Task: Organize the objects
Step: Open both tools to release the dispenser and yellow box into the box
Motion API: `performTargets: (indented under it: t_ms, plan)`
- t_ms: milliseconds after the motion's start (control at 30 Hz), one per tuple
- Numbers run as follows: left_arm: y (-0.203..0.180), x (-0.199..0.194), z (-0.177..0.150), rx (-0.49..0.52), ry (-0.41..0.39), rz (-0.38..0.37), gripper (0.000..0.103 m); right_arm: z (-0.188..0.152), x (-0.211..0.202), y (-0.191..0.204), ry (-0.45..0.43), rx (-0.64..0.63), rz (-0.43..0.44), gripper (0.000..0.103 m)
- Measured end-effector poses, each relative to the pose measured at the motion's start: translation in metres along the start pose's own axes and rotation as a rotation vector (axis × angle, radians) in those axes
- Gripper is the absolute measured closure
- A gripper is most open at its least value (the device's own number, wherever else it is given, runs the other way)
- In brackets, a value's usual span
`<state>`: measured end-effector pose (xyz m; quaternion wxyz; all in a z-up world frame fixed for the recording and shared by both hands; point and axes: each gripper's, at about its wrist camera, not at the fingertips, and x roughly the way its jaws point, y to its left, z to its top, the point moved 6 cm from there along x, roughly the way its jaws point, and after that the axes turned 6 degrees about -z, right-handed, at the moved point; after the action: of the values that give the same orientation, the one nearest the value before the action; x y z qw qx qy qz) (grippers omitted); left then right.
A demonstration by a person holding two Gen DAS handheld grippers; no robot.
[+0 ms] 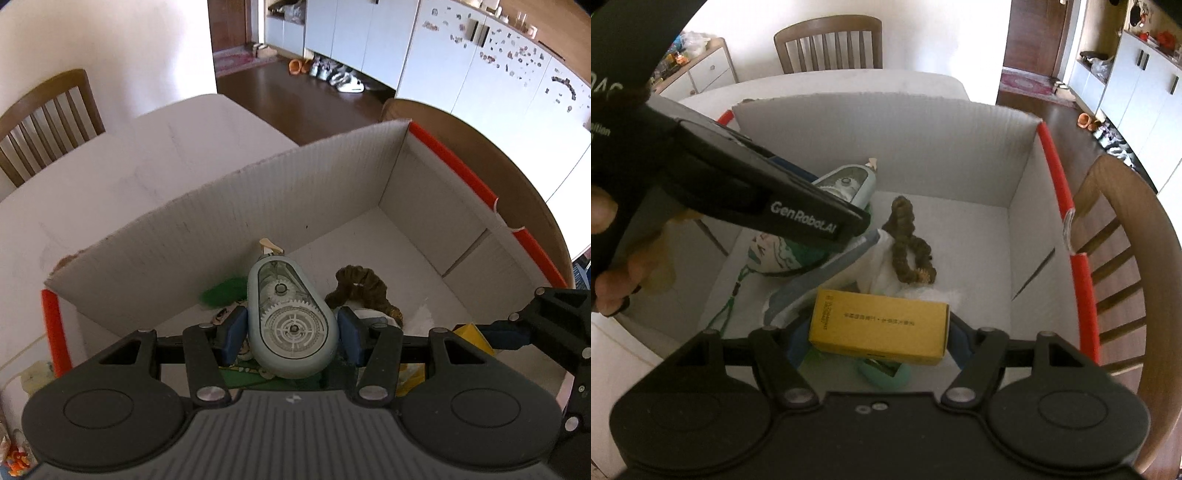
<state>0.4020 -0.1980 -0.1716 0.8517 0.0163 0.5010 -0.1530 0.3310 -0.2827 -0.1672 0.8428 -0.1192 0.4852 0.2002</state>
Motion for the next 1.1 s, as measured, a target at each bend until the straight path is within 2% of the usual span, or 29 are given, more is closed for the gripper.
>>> performTargets:
  t_ms: [267, 533, 667, 733, 767, 1100]
  plan:
    - [-0.002, 0.008, -0.001, 0.007, 0.043, -0.015, 0.05, 0.004, -0.001, -0.004, -0.003, 0.013, 0.025, 0.028]
    - [-0.005, 0.005, -0.007, 0.012, 0.053, -0.013, 0.05, 0.004, -0.014, -0.01, -0.033, 0.059, 0.037, 0.023]
    - [-0.009, -0.003, -0.007, 0.007, 0.033, -0.006, 0.048, 0.003, -0.026, -0.013, -0.061, 0.083, 0.04, 0.022]
    - [-0.01, -0.008, -0.008, 0.005, 0.016, 0.008, 0.037, 0.002, -0.031, -0.015, -0.075, 0.095, 0.046, 0.022]
    - [-0.01, -0.012, -0.009, 0.003, 0.004, 0.013, 0.035, 0.002, -0.034, -0.015, -0.083, 0.101, 0.051, 0.022]
    - [-0.013, -0.065, -0.021, -0.006, -0.092, 0.037, 0.035, 0.001, -0.06, -0.014, -0.149, 0.12, 0.066, 0.02]
